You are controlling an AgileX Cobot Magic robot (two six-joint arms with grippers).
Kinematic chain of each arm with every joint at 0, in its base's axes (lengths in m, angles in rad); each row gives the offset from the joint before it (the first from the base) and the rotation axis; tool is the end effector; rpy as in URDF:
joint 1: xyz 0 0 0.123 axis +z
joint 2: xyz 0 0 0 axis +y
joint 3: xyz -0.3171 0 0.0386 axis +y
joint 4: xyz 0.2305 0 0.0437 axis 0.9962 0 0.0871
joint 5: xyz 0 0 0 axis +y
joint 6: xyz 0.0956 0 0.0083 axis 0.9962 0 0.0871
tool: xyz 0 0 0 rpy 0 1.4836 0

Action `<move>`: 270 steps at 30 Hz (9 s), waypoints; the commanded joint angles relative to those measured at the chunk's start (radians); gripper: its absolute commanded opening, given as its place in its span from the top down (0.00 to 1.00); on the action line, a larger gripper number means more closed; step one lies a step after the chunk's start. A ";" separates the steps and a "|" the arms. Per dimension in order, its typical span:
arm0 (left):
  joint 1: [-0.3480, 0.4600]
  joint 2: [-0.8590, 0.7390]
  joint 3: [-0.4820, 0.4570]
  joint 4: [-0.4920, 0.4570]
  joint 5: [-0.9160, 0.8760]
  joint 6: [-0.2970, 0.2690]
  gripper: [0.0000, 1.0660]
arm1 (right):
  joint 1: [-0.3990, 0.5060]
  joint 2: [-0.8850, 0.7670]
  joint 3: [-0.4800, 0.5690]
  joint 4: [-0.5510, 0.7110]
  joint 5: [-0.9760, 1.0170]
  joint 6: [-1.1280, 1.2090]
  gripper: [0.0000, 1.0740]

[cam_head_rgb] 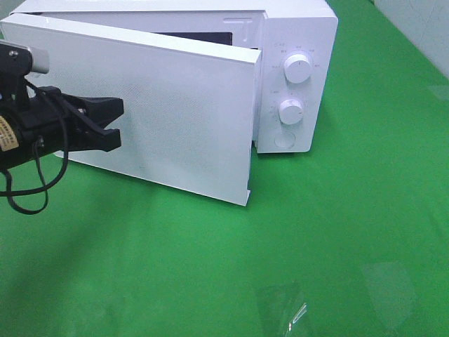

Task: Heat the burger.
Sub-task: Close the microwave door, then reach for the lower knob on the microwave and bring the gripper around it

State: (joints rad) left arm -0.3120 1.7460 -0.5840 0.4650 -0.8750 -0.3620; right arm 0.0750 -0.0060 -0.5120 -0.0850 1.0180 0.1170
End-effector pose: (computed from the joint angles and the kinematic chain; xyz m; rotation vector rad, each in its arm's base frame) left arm 0.2870 -0.1272 0.2116 0.4874 1.7830 -0.5750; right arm -0.0503 -0.0107 0.2735 0.0442 1.9804 0.0240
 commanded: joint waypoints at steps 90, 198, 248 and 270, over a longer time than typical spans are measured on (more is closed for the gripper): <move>-0.464 -0.139 -0.514 -0.289 1.601 0.135 0.04 | -0.004 -0.022 0.002 0.000 -0.014 -0.002 0.29; 0.346 -1.775 0.087 -0.559 1.909 0.442 0.06 | -0.004 -0.014 0.002 0.001 -0.014 0.003 0.29; 0.346 -1.775 0.087 -0.559 1.909 0.442 0.06 | -0.002 0.686 -0.049 -0.038 -0.854 -0.022 0.25; 0.346 -1.775 0.087 -0.559 1.909 0.442 0.06 | -0.002 1.184 -0.047 -0.034 -1.306 -0.024 0.29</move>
State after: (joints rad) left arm 0.0340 -0.0050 -0.5010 -0.0870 1.0380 0.0820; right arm 0.0750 1.1730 -0.5580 -0.1130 -0.2610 0.1000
